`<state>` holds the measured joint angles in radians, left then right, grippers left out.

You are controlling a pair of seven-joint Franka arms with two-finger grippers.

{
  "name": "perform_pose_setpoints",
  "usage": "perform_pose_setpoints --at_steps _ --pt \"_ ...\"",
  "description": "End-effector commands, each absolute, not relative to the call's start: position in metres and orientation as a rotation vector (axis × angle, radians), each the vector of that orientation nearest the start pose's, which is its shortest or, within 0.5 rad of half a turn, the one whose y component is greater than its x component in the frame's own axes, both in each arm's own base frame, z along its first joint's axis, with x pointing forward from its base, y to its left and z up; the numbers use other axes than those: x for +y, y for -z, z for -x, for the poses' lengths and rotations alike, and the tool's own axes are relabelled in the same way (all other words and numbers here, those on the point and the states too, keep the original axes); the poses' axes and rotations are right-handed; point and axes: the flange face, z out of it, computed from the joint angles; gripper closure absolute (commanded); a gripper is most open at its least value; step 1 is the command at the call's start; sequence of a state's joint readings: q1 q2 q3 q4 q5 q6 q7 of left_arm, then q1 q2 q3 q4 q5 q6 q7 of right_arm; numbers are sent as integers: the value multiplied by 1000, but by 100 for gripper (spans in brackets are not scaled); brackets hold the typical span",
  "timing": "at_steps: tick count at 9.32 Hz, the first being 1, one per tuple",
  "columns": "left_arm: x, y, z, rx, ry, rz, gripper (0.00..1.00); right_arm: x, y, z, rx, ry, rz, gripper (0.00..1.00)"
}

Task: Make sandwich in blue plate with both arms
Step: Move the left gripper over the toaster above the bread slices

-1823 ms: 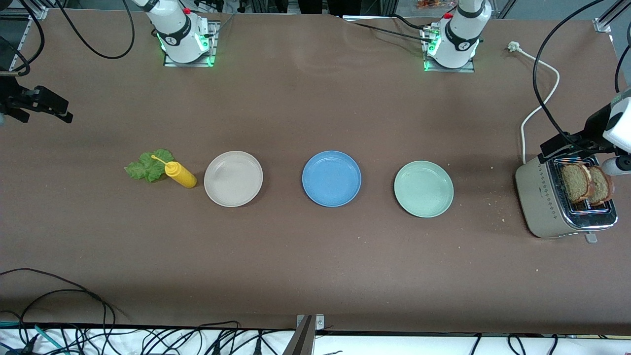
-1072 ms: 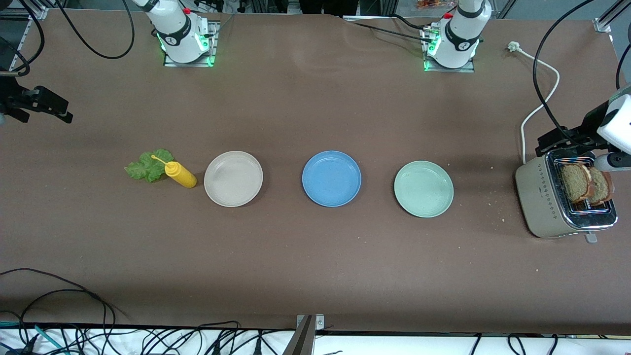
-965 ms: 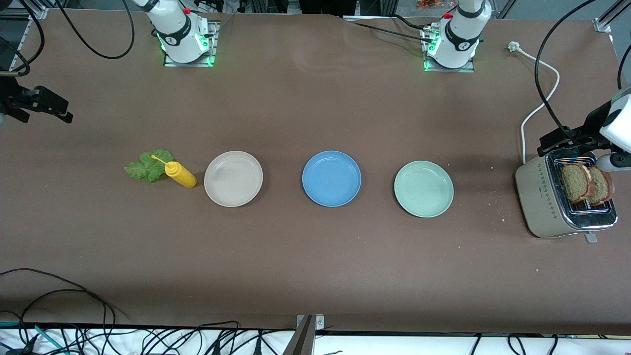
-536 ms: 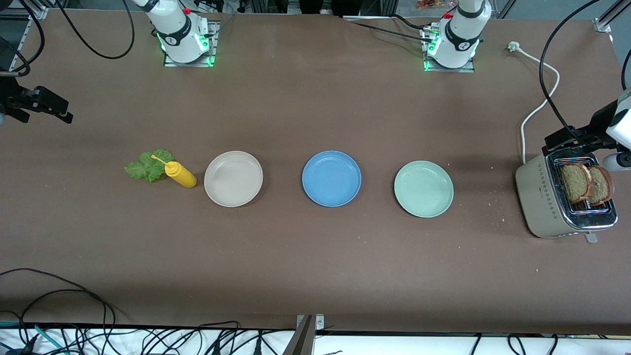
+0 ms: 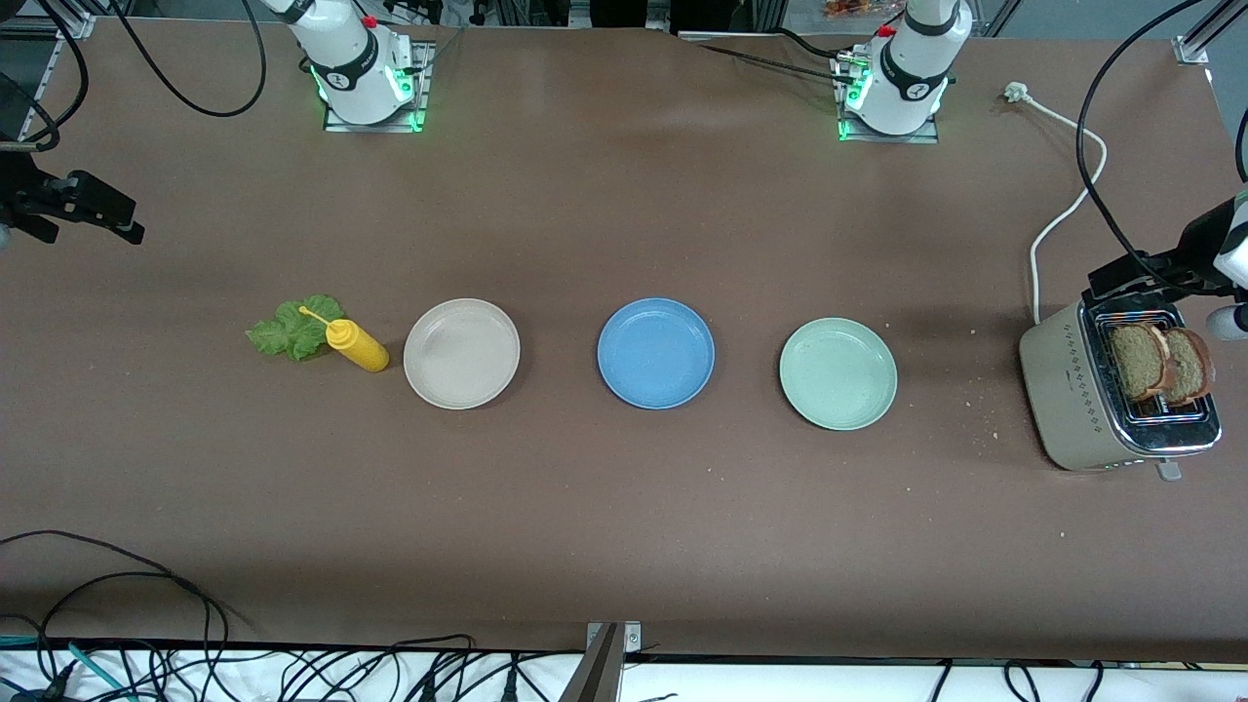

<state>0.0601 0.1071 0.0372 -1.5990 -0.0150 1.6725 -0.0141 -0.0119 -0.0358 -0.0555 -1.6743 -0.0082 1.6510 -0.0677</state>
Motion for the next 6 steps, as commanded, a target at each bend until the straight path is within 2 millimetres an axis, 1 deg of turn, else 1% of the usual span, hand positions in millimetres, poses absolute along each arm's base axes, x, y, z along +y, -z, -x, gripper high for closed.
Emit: perform_pose_setpoints --at_steps 1,2,4,6 --pt "76 -565 -586 -186 -47 3128 0 -38 -607 -549 20 37 3137 0" --pt "83 -567 -584 -205 -42 3127 0 -38 -606 -550 17 41 3137 0" --pt "80 -568 -583 -197 -44 3131 0 -38 -607 -551 20 44 3137 0" --pt "72 -568 -583 -182 -43 3140 0 -38 -607 -550 20 42 3135 0"
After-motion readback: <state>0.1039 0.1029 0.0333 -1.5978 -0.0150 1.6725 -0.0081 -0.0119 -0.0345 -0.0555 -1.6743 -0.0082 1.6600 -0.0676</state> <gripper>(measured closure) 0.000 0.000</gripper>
